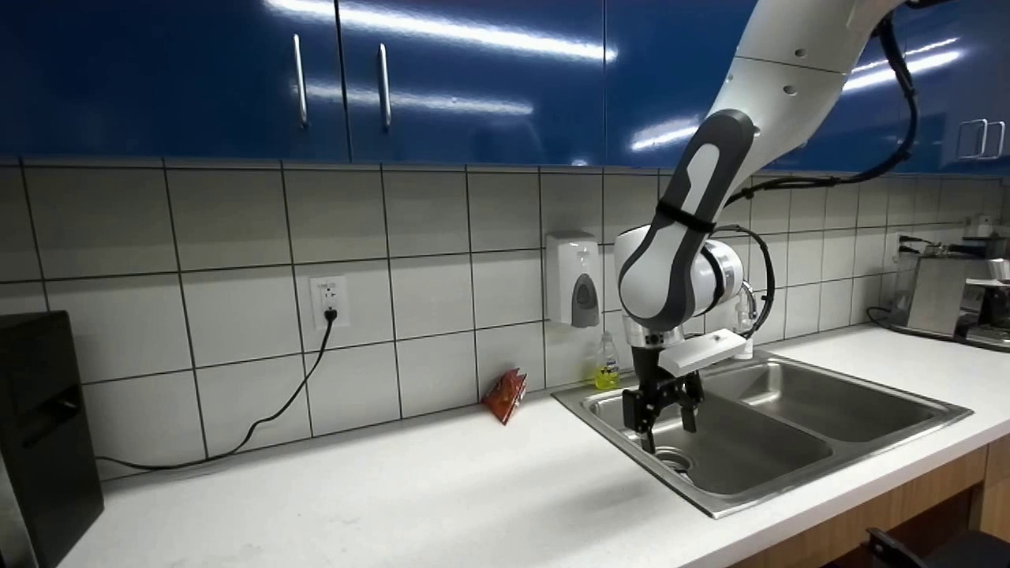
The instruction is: Pick up the snuck and put it in the sink
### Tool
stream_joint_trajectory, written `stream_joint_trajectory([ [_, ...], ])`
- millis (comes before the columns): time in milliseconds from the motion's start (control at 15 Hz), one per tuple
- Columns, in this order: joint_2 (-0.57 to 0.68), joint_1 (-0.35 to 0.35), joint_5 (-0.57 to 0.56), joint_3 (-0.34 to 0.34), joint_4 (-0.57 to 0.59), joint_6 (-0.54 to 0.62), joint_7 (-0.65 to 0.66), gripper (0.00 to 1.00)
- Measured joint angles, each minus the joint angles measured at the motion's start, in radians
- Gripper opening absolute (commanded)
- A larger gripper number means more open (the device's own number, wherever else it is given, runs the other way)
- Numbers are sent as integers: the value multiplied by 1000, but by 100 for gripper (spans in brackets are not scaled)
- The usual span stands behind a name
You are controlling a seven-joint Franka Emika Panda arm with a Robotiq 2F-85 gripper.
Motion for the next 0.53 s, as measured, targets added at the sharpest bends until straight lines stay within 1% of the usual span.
stream_joint_trajectory([
  [533, 11, -2, 0, 0, 5, 0, 0, 100],
])
